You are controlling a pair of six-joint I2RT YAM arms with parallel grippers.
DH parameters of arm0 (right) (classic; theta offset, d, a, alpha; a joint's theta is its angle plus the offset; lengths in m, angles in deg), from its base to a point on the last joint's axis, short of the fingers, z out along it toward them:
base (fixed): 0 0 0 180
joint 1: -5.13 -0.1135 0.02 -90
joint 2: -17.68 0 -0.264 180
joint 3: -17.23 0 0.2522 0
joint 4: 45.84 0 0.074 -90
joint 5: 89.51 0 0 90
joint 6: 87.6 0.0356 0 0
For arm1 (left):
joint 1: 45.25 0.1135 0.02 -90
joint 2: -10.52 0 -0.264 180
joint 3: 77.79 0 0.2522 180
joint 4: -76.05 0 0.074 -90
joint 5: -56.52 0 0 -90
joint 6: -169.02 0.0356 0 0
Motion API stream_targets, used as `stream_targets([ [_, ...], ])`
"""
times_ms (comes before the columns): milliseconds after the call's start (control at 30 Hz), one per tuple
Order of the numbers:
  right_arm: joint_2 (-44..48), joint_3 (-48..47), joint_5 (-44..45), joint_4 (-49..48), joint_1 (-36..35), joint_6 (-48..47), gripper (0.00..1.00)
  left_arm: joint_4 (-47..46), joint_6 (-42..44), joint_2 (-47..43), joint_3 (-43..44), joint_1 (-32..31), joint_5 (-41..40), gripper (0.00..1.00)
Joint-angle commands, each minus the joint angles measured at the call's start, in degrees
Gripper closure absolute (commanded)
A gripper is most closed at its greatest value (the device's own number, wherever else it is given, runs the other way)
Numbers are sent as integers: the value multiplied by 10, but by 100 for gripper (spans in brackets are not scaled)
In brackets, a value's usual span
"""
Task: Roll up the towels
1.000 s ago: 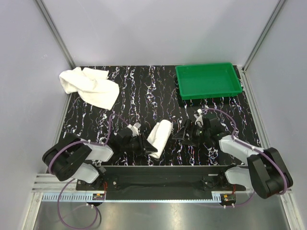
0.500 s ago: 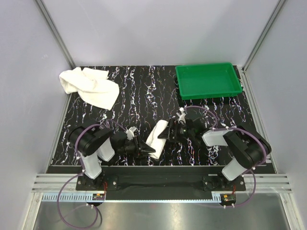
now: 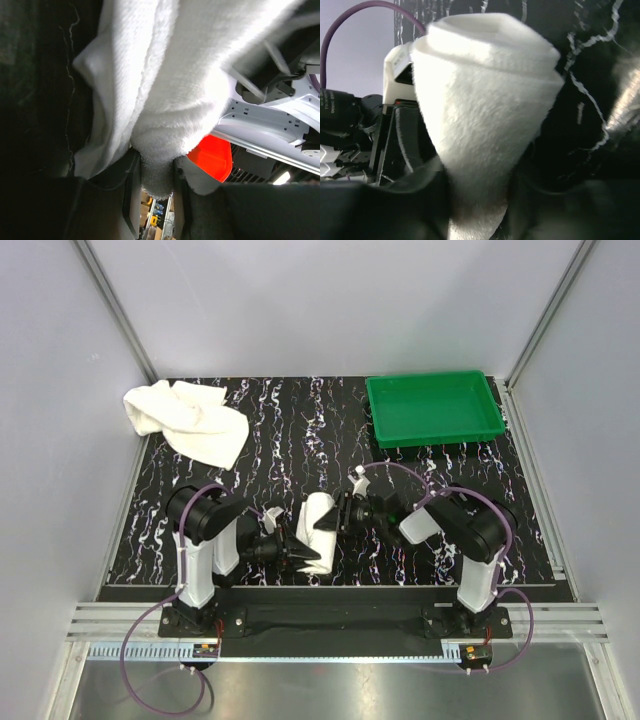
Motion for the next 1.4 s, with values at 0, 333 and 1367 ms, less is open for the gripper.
stream_targets([
  [0,-30,17,14,-14,-15,6,61,-81,-47,59,-14,10,-4,100],
  [333,76,-81,59,227,-5,-65,94,-19,10,-18,-41,10,-27,54],
  [1367,-410,-1097,-241,770,387,-313,98,-81,175,44,-8,-4,11,41],
])
